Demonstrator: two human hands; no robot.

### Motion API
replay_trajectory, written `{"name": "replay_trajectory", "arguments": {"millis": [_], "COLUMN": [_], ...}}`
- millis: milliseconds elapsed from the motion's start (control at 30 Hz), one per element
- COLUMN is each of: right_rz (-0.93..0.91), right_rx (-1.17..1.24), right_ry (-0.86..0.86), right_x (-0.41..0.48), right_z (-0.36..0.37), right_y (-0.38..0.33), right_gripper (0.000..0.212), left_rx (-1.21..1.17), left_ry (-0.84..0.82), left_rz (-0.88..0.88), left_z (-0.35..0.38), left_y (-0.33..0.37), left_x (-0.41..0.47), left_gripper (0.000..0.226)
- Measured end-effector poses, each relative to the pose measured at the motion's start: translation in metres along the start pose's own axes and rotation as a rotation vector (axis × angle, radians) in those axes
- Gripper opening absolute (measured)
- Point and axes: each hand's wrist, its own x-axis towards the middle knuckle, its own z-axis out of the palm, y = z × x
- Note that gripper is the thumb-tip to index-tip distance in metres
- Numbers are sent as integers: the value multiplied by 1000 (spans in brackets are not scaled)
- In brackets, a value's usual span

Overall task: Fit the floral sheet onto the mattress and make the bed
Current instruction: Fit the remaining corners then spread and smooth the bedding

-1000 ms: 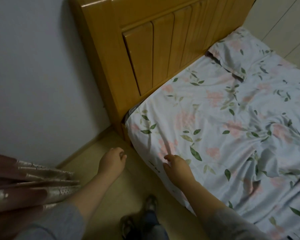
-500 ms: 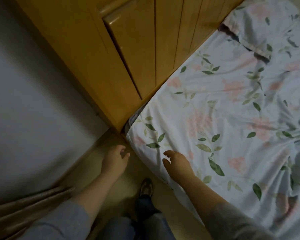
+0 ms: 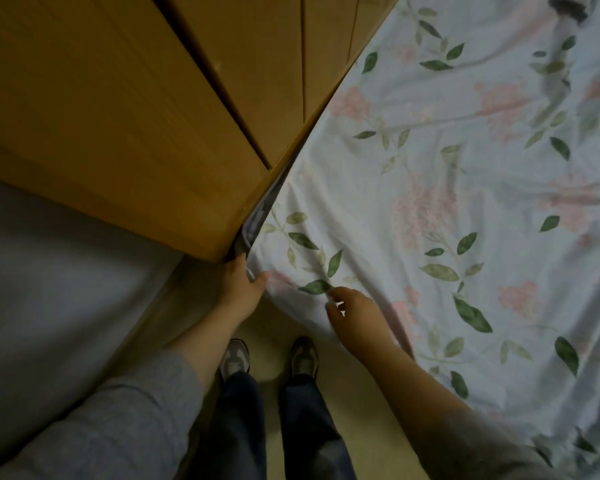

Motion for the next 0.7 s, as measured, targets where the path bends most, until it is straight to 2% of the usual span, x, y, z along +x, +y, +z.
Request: {"name": "replay_trajectory", "arguments": {"millis": [200,300,433,567,700], "right_rz": [76,104,124,130,130], "right_rx": [54,69,53,36,7], "right_ry": [-4,-15,-41,-34,-52], "right_x": [4,2,2,2,2], "right_z": [21,28,33,37,46], "right_y": [7,9,6,1,2], "right_gripper": [38,38,39,39,39], "left_rx": [-41,-186,-455,-418,-468], "left_ry": [25,109,328,399,450], "left_rz": [-78,-107,-223,-232,-240], "left_z": [11,10,-5,-8,-5], "left_y": [-18,-28,-39,-42,-43], "left_x": [22,23,26,30,33], "left_gripper": [15,16,26,29,20]}}
